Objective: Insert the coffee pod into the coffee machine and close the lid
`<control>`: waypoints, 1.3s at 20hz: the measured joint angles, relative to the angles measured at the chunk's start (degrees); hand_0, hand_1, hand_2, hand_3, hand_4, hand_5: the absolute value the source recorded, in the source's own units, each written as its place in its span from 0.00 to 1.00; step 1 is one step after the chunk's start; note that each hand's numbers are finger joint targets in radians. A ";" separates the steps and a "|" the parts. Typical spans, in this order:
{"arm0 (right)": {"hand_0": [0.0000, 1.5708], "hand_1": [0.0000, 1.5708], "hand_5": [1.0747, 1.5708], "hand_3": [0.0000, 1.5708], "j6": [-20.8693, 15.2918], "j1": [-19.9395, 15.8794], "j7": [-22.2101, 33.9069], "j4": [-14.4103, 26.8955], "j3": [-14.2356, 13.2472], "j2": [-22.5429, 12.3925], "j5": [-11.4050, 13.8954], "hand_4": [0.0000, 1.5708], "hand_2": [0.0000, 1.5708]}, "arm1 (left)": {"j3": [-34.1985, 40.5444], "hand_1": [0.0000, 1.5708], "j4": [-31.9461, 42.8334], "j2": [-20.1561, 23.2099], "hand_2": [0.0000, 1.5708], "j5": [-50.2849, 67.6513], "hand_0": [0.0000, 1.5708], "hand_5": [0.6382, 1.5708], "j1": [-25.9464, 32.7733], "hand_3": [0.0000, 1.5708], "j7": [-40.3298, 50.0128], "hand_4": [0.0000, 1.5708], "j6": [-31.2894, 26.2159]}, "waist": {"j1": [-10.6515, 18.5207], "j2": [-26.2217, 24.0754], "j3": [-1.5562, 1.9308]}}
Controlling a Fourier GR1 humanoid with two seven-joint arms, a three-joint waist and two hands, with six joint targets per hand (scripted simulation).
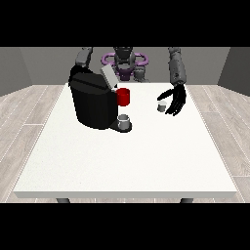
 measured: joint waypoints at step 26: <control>0.00 0.00 1.00 0.00 0.74 1.77 -1.04 3.45 -1.28 0.41 -2.90 0.28 0.00 | -2.16 0.88 5.98 -1.12 0.90 -9.57 0.88 1.00 -6.86 0.86 -6.90 0.37 5.39 | 0.13 -3.53 0.03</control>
